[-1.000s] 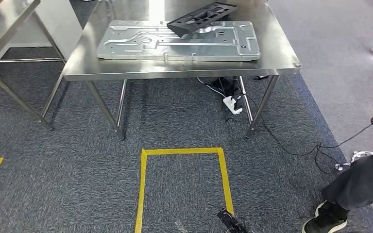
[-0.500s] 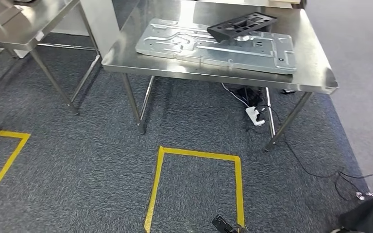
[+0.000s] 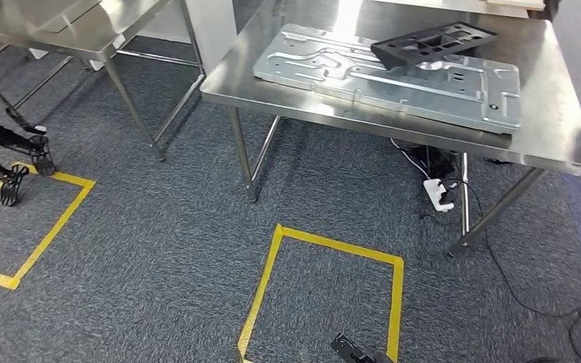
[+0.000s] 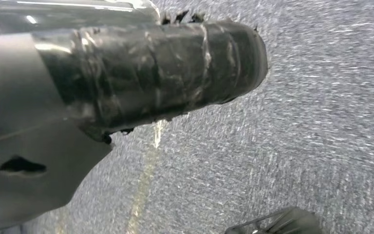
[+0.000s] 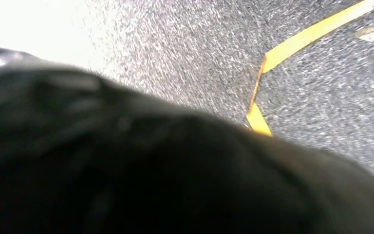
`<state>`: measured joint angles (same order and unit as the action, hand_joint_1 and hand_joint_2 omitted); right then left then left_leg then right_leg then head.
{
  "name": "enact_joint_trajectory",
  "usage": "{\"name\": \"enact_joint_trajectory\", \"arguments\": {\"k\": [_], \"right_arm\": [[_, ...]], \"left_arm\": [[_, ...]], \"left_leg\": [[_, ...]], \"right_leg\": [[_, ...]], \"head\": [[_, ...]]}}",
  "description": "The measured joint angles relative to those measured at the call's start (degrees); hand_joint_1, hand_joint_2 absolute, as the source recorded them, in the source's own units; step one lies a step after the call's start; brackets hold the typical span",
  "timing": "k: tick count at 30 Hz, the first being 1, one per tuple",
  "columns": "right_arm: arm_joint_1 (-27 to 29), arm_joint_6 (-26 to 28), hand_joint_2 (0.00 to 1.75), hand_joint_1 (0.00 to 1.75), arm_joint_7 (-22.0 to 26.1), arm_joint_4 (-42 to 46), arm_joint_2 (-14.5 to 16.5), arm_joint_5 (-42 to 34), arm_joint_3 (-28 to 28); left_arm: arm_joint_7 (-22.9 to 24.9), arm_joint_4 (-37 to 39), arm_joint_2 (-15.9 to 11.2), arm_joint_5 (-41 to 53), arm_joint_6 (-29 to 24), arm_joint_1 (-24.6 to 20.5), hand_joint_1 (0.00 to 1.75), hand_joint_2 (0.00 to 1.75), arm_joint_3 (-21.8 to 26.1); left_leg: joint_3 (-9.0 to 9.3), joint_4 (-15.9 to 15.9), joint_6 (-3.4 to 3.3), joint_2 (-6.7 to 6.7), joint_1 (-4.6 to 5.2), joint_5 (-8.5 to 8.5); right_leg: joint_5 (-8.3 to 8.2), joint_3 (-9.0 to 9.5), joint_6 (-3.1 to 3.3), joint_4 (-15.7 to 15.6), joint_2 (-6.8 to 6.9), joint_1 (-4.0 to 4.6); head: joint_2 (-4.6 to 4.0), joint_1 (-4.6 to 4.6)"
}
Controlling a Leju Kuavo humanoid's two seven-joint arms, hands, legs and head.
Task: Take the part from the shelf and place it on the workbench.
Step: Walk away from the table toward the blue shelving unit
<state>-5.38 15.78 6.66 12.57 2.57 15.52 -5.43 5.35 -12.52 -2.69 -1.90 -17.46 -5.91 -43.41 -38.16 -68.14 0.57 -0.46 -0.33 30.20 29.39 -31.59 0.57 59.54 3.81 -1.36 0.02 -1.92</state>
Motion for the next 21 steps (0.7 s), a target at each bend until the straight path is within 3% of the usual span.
{"name": "enact_joint_trajectory", "arguments": {"k": [2,3,4,6,8,9,10,12,13,14,15,17,19,21], "right_arm": [[-0.07,-0.01,0.0,0.0,-0.07,0.0,0.02,0.1,-0.19],[-0.13,-0.02,0.0,0.0,-0.1,0.0,0.02,0.13,-0.26],[-0.2,-0.04,0.0,0.0,-0.15,0.0,0.02,0.15,-0.32],[-0.41,-0.18,0.0,0.0,-0.22,0.01,0.03,0.19,-0.52],[-0.51,-0.4,0.0,0.0,-0.25,0.03,0.03,0.25,-0.68],[-0.46,-0.54,0.0,0.0,-0.27,0.04,0.02,0.3,-0.75],[-0.38,-0.65,0.0,0.0,-0.28,0.03,0.01,0.38,-0.86],[-0.1,-0.79,0.0,0.0,-0.31,0.01,0.02,0.66,-1.16],[0.01,-0.8,0.0,0.0,-0.32,0.0,0.02,0.83,-1.29],[0.08,-0.79,0.0,0.0,-0.32,-0.01,0.02,0.96,-1.38],[0.11,-0.78,0.0,0.0,-0.34,-0.02,0.02,1.05,-1.44],[0.14,-0.79,0.0,0.0,-0.44,-0.05,0.01,1.14,-1.62],[0.08,-0.81,0.0,0.0,-0.51,-0.1,0.01,1.22,-1.89],[-0.1,-0.86,0.0,0.0,-0.56,-0.11,0.1,1.28,-2.21]], "left_arm": [[0.04,0.0,-0.02,0.04,0.01,-0.16,0.0,0.0,0.0],[0.04,0.0,-0.03,0.1,0.04,-0.27,0.0,0.0,0.0],[0.05,0.0,-0.04,0.17,0.09,-0.3,0.0,0.0,0.0],[0.14,0.0,-0.05,0.37,0.18,-0.13,0.0,0.0,0.0],[0.26,0.0,0.03,0.57,0.21,0.02,0.0,0.0,0.0],[0.3,0.0,0.08,0.66,0.21,-0.03,0.0,0.0,0.0],[0.3,0.0,0.14,0.73,0.22,-0.12,0.0,0.0,-0.01],[0.31,0.0,0.17,0.78,0.28,-0.26,0.0,0.0,-0.02],[0.31,0.0,0.2,0.78,0.32,-0.24,0.0,0.0,-0.02],[0.31,0.0,0.22,0.76,0.36,-0.2,0.0,0.0,-0.01],[0.31,0.0,0.25,0.74,0.38,-0.15,0.0,0.0,-0.01],[0.32,0.0,0.32,0.71,0.4,-0.14,0.0,0.0,0.0],[0.36,0.0,0.35,0.7,0.4,-0.19,0.0,0.0,0.0],[0.43,0.01,0.3,0.67,0.43,-0.01,0.0,0.0,0.0]], "left_leg": [[3.67,7.26,-0.76,-2.24,0.57,-2.55],[4.53,9.05,-1.1,-2.98,0.89,-2.88],[4.59,9.56,-1.33,-3.14,1.16,-2.7],[4.76,10.25,-1.86,-1.89,1.05,-3.09],[5.61,11.46,-2.51,-0.79,0.61,-3.68],[6.0,11.88,-2.79,-0.24,0.37,-3.95],[6.05,11.99,-2.94,0.34,0.39,-4.04],[5.97,11.86,-3.08,1.84,0.38,-4.04],[5.96,11.7,-3.06,2.7,0.37,-3.96],[5.96,11.44,-2.97,3.6,0.32,-3.83],[5.94,11.07,-2.8,4.47,0.24,-3.61],[5.52,9.97,-2.21,6.04,0.15,-3.01],[4.82,9.25,-1.47,7.22,0.18,-2.66],[4.4,9.27,-0.83,8.15,0.08,-2.68]], "right_leg": [[0.3,0.45,-0.3,-0.1,1.14,0.17],[0.39,0.6,-0.54,-0.19,1.65,0.26],[0.43,0.75,-0.8,-0.34,2.17,0.32],[0.56,1.23,-1.48,-0.78,2.79,0.29],[1.88,1.03,-2.02,0.51,0.67,0.22],[3.33,-0.03,-2.14,2.93,-1.01,0.17],[5.04,-1.65,-2.15,6.45,-2.48,0.19],[7.24,-5.32,-2.22,13.31,-3.52,0.19],[6.79,-6.19,-2.31,14.37,-3.64,0.14],[5.22,-6.0,-2.4,13.16,-3.75,0.04],[2.92,-4.83,-2.49,9.97,-4.12,-0.12],[0.01,-2.18,-2.45,3.35,-6.37,-0.57],[-0.16,-1.35,-2.01,1.05,-7.7,-0.63],[-0.25,-1.13,-1.25,0.9,-6.52,-0.53]], "head": [[0.0,-0.01],[0.0,-0.02],[0.0,-0.03],[0.0,-0.03],[-0.01,-0.1],[-0.01,-0.18],[-0.01,-0.23],[0.0,-0.3],[0.0,-0.3],[0.0,-0.3],[0.0,-0.3],[0.0,-0.29],[0.0,-0.26],[0.0,-0.25]]}}
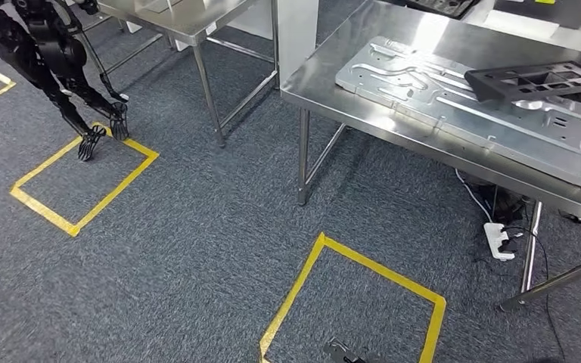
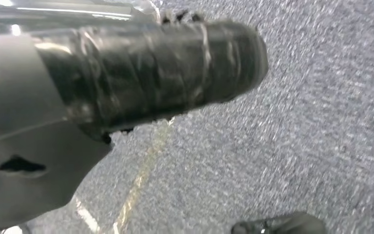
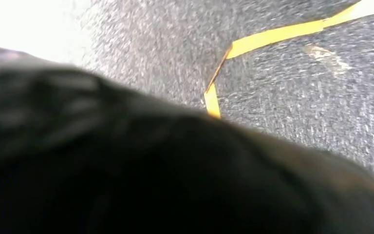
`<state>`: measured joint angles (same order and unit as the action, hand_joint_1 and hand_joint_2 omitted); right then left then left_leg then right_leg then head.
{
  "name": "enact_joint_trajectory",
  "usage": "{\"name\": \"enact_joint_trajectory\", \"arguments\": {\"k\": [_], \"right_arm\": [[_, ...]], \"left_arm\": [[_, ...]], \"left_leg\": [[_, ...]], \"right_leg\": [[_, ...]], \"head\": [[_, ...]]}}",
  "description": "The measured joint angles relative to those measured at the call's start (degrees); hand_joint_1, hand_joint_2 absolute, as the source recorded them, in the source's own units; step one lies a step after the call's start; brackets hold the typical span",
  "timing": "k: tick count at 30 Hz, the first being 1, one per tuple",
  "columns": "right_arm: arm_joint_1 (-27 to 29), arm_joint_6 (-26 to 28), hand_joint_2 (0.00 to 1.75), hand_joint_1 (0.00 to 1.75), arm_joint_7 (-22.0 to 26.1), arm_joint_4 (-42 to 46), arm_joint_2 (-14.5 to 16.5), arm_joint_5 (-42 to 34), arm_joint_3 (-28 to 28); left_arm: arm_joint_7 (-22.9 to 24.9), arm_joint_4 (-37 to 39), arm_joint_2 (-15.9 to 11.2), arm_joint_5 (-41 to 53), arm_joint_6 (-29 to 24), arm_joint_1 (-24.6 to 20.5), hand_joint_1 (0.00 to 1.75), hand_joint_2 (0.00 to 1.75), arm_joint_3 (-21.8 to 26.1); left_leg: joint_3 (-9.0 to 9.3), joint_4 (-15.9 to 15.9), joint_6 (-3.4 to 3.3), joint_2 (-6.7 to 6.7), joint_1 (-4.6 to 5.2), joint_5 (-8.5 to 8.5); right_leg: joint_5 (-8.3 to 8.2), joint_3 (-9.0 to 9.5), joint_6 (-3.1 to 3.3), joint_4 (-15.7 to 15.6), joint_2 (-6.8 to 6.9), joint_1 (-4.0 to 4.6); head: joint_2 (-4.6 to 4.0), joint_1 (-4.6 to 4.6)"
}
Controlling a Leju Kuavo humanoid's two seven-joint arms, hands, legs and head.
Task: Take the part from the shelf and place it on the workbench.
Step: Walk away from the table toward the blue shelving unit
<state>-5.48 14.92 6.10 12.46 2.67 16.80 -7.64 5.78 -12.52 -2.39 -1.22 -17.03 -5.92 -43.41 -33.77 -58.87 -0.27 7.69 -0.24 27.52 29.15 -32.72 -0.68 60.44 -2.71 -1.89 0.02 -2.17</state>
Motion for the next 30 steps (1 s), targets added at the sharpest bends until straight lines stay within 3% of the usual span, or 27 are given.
{"name": "enact_joint_trajectory", "arguments": {"k": [2,4,5,6,7,8,9,11,13,16,18,20,22,23,24,25,27,29,30], "right_arm": [[-0.08,-0.05,0.0,0.0,-0.05,0.0,0.16,0.01,-0.26],[-0.01,-0.07,0.0,0.0,-0.07,-0.01,0.24,0.01,-0.51],[0.05,-0.07,0.0,0.0,-0.08,-0.02,0.23,0.02,-0.65],[0.1,-0.08,0.0,0.0,-0.08,-0.03,0.23,0.04,-0.77],[0.12,-0.11,0.0,0.0,-0.09,-0.04,0.23,0.11,-0.89],[0.1,-0.14,0.0,0.0,-0.1,-0.04,0.23,0.26,-1.02],[0.08,-0.16,0.0,0.0,-0.11,-0.04,0.25,0.47,-1.18],[0.0,-0.21,0.0,0.0,-0.15,-0.04,0.29,0.93,-1.55],[-0.09,-0.31,0.0,0.0,-0.17,-0.04,0.31,1.2,-1.95],[-0.34,-0.56,0.0,0.0,-0.26,0.01,0.42,1.54,-2.44],[-0.43,-0.64,0.0,0.0,-0.32,0.05,0.5,1.82,-2.65],[-0.29,-0.75,0.0,0.0,-0.37,0.07,0.5,1.95,-2.82],[-0.05,-0.85,0.0,0.0,-0.45,0.05,0.51,1.97,-3.07],[0.03,-0.87,0.0,0.0,-0.51,0.05,0.51,1.98,-3.22],[0.07,-0.86,0.0,0.0,-0.56,0.04,0.51,1.98,-3.36],[0.07,-0.86,0.0,0.0,-0.61,0.04,0.49,1.98,-3.46],[0.08,-0.86,0.0,0.0,-0.68,0.02,0.45,1.97,-3.63],[0.04,-0.94,0.0,0.0,-0.72,0.0,0.43,1.96,-3.78],[-0.02,-0.97,0.0,0.0,-0.72,0.0,0.44,1.96,-3.84]], "left_arm": [[0.05,0.0,-0.01,-0.03,0.04,0.24,0.0,0.0,0.0],[0.06,-0.01,0.05,-0.04,0.08,0.09,0.0,0.0,0.0],[0.06,-0.01,0.05,-0.04,0.09,-0.04,0.0,0.0,0.0],[0.06,0.0,0.05,-0.04,0.11,-0.11,0.0,0.0,0.0],[0.08,0.01,0.05,-0.04,0.15,-0.08,0.0,0.0,0.0],[0.1,0.01,0.05,-0.05,0.23,0.0,0.0,0.0,0.0],[0.12,0.02,0.04,-0.05,0.33,0.07,0.0,0.0,0.0],[0.13,0.01,0.03,-0.07,0.61,0.04,0.0,0.0,0.0],[0.08,0.0,0.02,-0.08,0.8,-0.13,0.0,0.0,0.0],[0.09,0.01,-0.06,-0.11,0.84,0.08,0.0,0.0,0.0],[0.2,0.02,-0.06,-0.11,0.9,0.22,0.0,0.0,-0.01],[0.28,0.02,-0.01,-0.09,0.96,-0.02,0.0,0.0,-0.02],[0.33,0.02,0.0,-0.08,0.98,-0.24,0.0,0.0,-0.02],[0.36,0.02,0.01,-0.08,0.98,-0.23,0.0,0.0,-0.02],[0.4,0.02,0.01,-0.08,0.99,-0.15,0.0,0.0,-0.01],[0.45,0.02,0.02,-0.08,0.99,-0.06,0.0,0.0,-0.01],[0.54,0.02,0.04,-0.07,0.96,-0.01,0.0,0.0,0.0],[0.57,0.02,0.05,-0.02,0.87,-0.07,0.0,0.0,0.0],[0.59,0.02,0.05,0.02,0.83,-0.04,0.0,0.0,0.0]], "left_leg": [[-0.77,-1.49,0.52,-1.87,0.05,0.93],[-3.57,-7.23,1.03,-5.53,0.1,3.93],[-5.61,-11.1,1.25,-6.61,0.0,5.61],[-7.33,-14.25,1.39,-7.1,-0.09,6.62],[-8.22,-15.71,1.42,-7.3,-0.15,6.61],[-7.95,-14.86,1.32,-7.43,-0.19,5.47],[-6.6,-12.03,1.1,-7.68,-0.16,3.59],[-2.63,-4.12,0.37,-9.49,0.21,0.14],[-0.66,-0.16,-0.3,-10.86,0.72,-0.9],[-0.29,0.79,-1.01,-9.42,0.74,-1.15],[0.75,2.15,-1.65,-8.27,0.32,-1.7],[1.19,2.64,-2.13,-7.1,0.19,-1.92],[1.1,2.38,-2.25,-5.58,0.3,-1.77],[1.07,2.15,-2.22,-4.72,0.34,-1.62],[1.06,1.83,-2.12,-3.86,0.32,-1.43],[1.04,1.39,-1.95,-3.05,0.26,-1.17],[0.63,0.36,-1.37,-1.53,0.21,-0.6],[0.08,-0.15,-0.69,-0.34,0.18,-0.39],[-0.13,-0.14,-0.35,0.23,0.12,-0.43]], "right_leg": [[-0.14,0.49,0.75,-0.33,1.28,-0.13],[-0.15,0.7,1.21,-0.54,2.7,-0.03],[-0.07,0.73,1.36,-0.57,3.52,0.09],[0.04,0.78,1.44,-0.56,4.31,0.2],[0.17,0.86,1.49,-0.56,5.06,0.27],[0.33,1.01,1.49,-0.56,5.78,0.32],[0.51,1.23,1.44,-0.56,6.43,0.36],[0.9,1.81,1.2,-0.64,7.69,0.53],[1.17,2.24,0.74,-0.86,8.75,0.66],[1.36,3.05,-0.28,-1.54,9.64,0.67],[3.03,2.47,-0.63,0.54,6.92,0.72],[6.26,-0.67,-0.56,6.88,3.57,0.73],[7.89,-3.97,-0.61,12.59,2.85,0.75],[7.22,-4.55,-0.67,13.02,2.8,0.73],[5.45,-4.03,-0.7,11.23,2.71,0.68],[3.15,-2.73,-0.72,7.87,2.32,0.57],[0.51,-0.28,-0.66,1.83,0.14,0.36],[0.57,0.32,-0.29,0.17,-1.03,0.47],[0.46,0.45,0.06,0.04,-0.47,0.57]], "head": [[0.0,0.07],[0.0,0.19],[0.0,0.23],[0.0,0.23],[0.0,0.23],[0.0,0.23],[0.0,0.23],[0.0,0.23],[0.0,0.23],[0.0,0.19],[-0.01,0.13],[-0.01,0.03],[0.0,-0.05],[0.0,-0.07],[0.0,-0.07],[0.0,-0.07],[0.0,-0.06],[0.0,-0.03],[0.0,-0.01]]}}
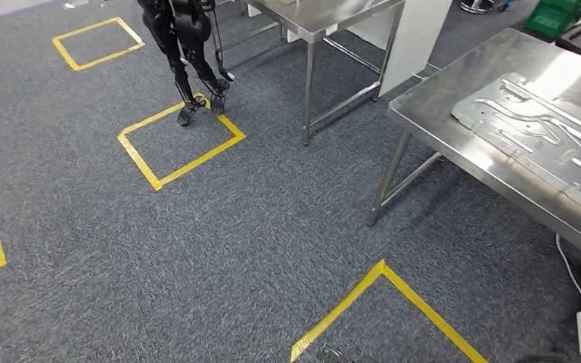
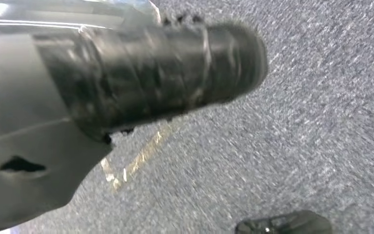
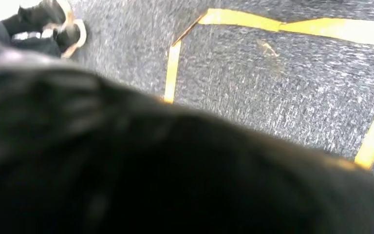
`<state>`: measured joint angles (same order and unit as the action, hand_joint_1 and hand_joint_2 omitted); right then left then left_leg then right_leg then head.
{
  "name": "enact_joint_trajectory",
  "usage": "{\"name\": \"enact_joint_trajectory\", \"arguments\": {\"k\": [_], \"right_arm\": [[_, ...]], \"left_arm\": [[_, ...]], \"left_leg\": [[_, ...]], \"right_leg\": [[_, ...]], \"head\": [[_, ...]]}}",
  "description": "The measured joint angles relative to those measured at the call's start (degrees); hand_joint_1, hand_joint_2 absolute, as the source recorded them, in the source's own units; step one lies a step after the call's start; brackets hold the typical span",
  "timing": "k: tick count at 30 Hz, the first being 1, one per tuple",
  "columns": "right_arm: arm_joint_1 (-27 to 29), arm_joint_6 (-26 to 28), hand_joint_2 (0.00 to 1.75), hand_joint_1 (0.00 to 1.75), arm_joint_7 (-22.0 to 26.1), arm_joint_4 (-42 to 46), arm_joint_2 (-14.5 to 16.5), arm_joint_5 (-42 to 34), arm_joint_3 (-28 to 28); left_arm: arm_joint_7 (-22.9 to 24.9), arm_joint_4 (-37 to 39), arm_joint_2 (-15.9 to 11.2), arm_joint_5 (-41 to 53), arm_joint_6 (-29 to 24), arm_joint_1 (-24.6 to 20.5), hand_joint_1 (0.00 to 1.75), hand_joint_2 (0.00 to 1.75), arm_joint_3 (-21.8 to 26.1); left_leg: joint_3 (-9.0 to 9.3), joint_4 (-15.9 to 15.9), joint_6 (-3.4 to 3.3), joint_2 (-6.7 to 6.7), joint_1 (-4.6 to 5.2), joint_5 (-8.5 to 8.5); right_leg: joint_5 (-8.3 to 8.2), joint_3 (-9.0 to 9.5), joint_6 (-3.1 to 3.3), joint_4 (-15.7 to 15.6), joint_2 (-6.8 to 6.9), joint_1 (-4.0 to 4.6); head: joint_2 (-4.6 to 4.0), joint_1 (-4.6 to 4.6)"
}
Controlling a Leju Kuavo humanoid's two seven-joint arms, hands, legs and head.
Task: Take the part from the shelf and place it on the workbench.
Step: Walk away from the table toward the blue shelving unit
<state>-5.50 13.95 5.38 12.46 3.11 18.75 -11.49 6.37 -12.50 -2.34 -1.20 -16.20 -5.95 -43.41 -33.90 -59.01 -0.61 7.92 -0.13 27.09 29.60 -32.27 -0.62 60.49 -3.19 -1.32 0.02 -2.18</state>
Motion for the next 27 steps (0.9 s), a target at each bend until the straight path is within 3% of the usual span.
{"name": "enact_joint_trajectory", "arguments": {"k": [1,2,3,5,6,8,9,10,12,14,16,17,19,21,22,23,24,25,27], "right_arm": [[-0.07,-0.03,0.0,0.0,0.0,0.01,0.05,-0.02,-0.07],[-0.12,-0.02,0.0,0.0,0.0,0.01,0.1,-0.06,-0.13],[-0.12,0.04,0.0,0.0,0.01,0.01,0.14,-0.17,-0.17],[0.02,0.36,0.0,0.0,0.15,-0.01,0.14,-0.83,-0.2],[0.12,0.6,0.0,0.0,0.32,-0.01,0.11,-1.35,-0.2],[0.27,0.88,0.0,0.0,0.68,-0.03,0.0,-2.4,-0.19],[0.28,0.85,0.0,0.0,0.79,-0.04,-0.07,-2.8,-0.19],[0.25,0.72,0.0,0.0,0.83,-0.04,-0.14,-3.08,-0.19],[0.19,0.44,0.0,0.0,0.83,-0.04,-0.26,-3.33,-0.19],[0.13,0.15,0.0,0.0,0.77,-0.04,-0.43,-3.36,-0.19],[-0.03,-0.11,0.0,0.0,0.55,-0.03,-0.56,-3.39,-0.19],[-0.14,-0.2,0.0,0.0,0.37,-0.02,-0.69,-3.41,-0.19],[-0.23,-0.25,0.0,0.0,0.11,0.0,-0.96,-3.49,-0.19],[-0.06,-0.25,0.0,0.0,0.02,-0.01,-1.19,-3.68,-0.19],[0.07,-0.24,0.0,0.0,0.01,-0.01,-1.27,-3.78,-0.19],[0.2,-0.23,0.0,0.0,0.04,-0.02,-1.35,-3.85,-0.19],[0.29,-0.22,0.0,0.0,0.09,-0.03,-1.44,-3.85,-0.19],[0.34,-0.22,0.0,0.0,0.13,-0.04,-1.55,-3.68,-0.19],[0.4,-0.25,0.0,0.0,0.14,-0.07,-1.69,-3.15,-0.19]], "left_arm": [[0.01,0.0,-0.05,0.05,-0.03,0.1,0.0,0.0,0.0],[0.01,0.0,-0.05,0.11,-0.04,0.24,0.0,0.0,0.0],[-0.02,0.0,-0.05,0.23,-0.03,0.3,0.0,0.0,-0.01],[-0.16,0.0,0.01,0.8,0.1,0.12,0.0,0.0,-0.03],[-0.29,0.0,0.01,1.25,0.21,-0.04,0.0,0.0,-0.07],[-0.53,0.0,0.01,2.25,0.4,-0.1,0.0,0.0,-0.2],[-0.61,0.0,0.01,2.69,0.41,-0.02,0.0,0.0,-0.27],[-0.66,0.0,0.01,3.03,0.38,0.05,0.0,0.0,-0.32],[-0.7,0.0,0.01,3.38,0.23,0.0,0.0,0.0,-0.38],[-0.72,0.0,0.01,3.42,0.12,-0.23,0.0,0.0,-0.48],[-0.68,0.0,-0.01,3.27,0.08,-0.21,0.0,0.0,-0.66],[-0.63,0.0,-0.01,3.11,0.1,-0.07,0.0,0.0,-0.74],[-0.5,0.0,0.03,2.84,0.23,0.05,0.0,0.0,-0.86],[-0.47,0.0,0.04,2.7,0.37,-0.18,0.0,0.0,-1.01],[-0.48,0.0,0.03,2.67,0.42,-0.32,0.0,0.0,-1.09],[-0.5,0.0,0.03,2.61,0.45,-0.38,0.0,0.0,-1.15],[-0.52,0.0,0.03,2.46,0.48,-0.37,0.0,0.0,-1.19],[-0.56,0.0,0.03,2.22,0.47,-0.29,0.0,0.0,-1.2],[-0.68,0.01,-0.01,1.58,0.38,-0.14,0.0,0.0,-1.2]], "left_leg": [[-0.14,0.06,0.27,0.26,-0.08,-0.03],[-0.34,-0.19,0.53,-0.33,-0.04,0.12],[-1.02,-1.45,0.78,-1.87,0.03,0.8],[-3.94,-7.13,1.27,-5.71,0.06,3.49],[-6.01,-10.91,1.49,-6.92,-0.07,5.01],[-8.6,-15.23,1.66,-7.54,-0.27,5.73],[-8.33,-14.33,1.56,-7.69,-0.29,4.5],[-6.98,-11.41,1.31,-8.06,-0.24,2.51],[-3.26,-3.79,0.51,-10.39,0.35,-0.8],[-1.51,-0.23,-0.14,-11.88,1.05,-1.52],[-1.27,0.27,-0.5,-10.73,1.23,-1.59],[-0.95,0.84,-0.69,-10.07,1.07,-1.81],[-0.14,2.16,-1.23,-8.83,0.59,-2.34],[0.06,2.62,-1.59,-7.54,0.33,-2.54],[0.05,2.6,-1.69,-6.73,0.31,-2.54],[0.06,2.53,-1.71,-5.82,0.29,-2.49],[0.09,2.38,-1.65,-4.88,0.24,-2.41],[0.11,2.11,-1.48,-3.92,0.13,-2.29],[-0.19,1.1,-0.81,-2.22,-0.02,-1.81]], "right_leg": [[-0.08,0.2,0.37,-0.14,0.69,-0.04],[-0.16,0.47,0.74,-0.34,1.28,-0.12],[-0.26,0.74,1.08,-0.58,1.96,-0.22],[-0.23,1.02,1.57,-0.85,3.42,-0.1],[-0.12,1.11,1.74,-0.87,4.28,0.04],[0.21,1.37,1.85,-0.86,5.87,0.23],[0.42,1.58,1.83,-0.86,6.58,0.27],[0.64,1.88,1.78,-0.86,7.24,0.31],[1.13,2.52,1.53,-0.93,8.46,0.45],[1.5,2.9,1.02,-1.13,9.56,0.61],[1.68,3.38,0.43,-1.61,10.63,0.76],[1.91,3.64,0.13,-1.63,10.21,0.75],[3.57,2.78,-0.26,0.73,7.28,0.76],[6.72,-0.85,-0.33,7.61,4.12,0.67],[7.89,-2.95,-0.4,11.24,3.57,0.66],[8.05,-4.42,-0.51,13.45,3.37,0.59],[7.04,-4.93,-0.64,13.51,3.29,0.47],[5.0,-4.38,-0.79,11.36,3.09,0.26],[0.86,-1.84,-1.21,4.26,0.83,-0.4]], "head": [[0.0,-0.01],[0.0,0.01],[0.0,0.08],[0.0,0.24],[0.0,0.28],[0.0,0.28],[0.0,0.28],[0.0,0.28],[0.0,0.28],[0.0,0.27],[0.0,0.27],[-0.01,0.21],[-0.01,0.13],[-0.01,0.1],[-0.01,0.08],[0.0,0.07],[0.0,0.06],[0.0,0.06],[0.0,0.04]]}}
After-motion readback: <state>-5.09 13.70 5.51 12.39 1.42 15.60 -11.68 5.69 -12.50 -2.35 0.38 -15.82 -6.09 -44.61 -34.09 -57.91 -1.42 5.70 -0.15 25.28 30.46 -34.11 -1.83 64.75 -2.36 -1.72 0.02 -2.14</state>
